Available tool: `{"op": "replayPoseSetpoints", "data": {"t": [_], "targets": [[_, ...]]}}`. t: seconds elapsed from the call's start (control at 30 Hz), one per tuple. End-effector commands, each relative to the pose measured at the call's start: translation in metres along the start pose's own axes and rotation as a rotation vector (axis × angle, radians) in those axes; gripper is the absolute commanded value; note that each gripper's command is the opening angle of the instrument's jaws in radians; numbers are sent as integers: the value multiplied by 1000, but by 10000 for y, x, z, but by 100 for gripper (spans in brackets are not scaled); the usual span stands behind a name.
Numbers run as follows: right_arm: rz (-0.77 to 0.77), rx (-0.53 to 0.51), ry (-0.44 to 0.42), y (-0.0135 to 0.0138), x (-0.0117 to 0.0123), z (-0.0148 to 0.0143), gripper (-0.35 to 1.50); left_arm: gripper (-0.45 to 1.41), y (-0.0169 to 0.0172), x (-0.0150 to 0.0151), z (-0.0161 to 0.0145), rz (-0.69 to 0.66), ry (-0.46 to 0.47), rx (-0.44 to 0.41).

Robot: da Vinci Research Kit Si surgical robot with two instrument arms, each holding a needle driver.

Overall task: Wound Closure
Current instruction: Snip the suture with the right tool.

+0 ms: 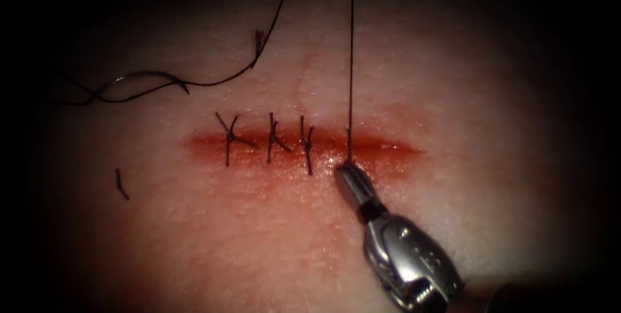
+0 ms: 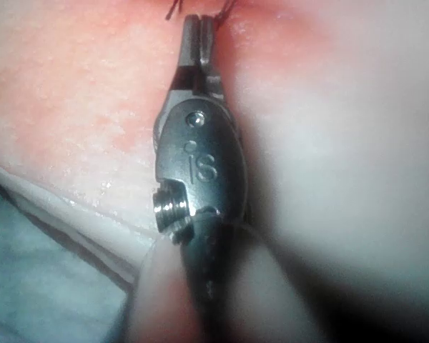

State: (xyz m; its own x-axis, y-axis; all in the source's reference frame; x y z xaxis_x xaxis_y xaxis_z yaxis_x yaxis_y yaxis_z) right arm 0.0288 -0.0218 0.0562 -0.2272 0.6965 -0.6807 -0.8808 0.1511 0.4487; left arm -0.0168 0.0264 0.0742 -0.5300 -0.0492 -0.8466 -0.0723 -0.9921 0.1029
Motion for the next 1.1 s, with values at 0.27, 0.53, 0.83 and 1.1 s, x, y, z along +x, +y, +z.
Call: {"op": "replayPoseSetpoints", "data": {"t": [0.27, 0.53, 0.83, 1.1], "targets": [[-3, 50, -1, -12, 17, -10, 123, -45, -20, 36, -20, -9, 19, 4], [9, 98, -31, -2, 42, -5, 106, -45, -2, 65, -52, -7, 14, -13], [23, 133, -78, 23, 74, 25, 100, -45, 11, 98, -97, 6, 14, -26], [12, 123, -142, 46, 72, 72, 105, -45, 21, 122, -124, 22, 13, -15]]}}
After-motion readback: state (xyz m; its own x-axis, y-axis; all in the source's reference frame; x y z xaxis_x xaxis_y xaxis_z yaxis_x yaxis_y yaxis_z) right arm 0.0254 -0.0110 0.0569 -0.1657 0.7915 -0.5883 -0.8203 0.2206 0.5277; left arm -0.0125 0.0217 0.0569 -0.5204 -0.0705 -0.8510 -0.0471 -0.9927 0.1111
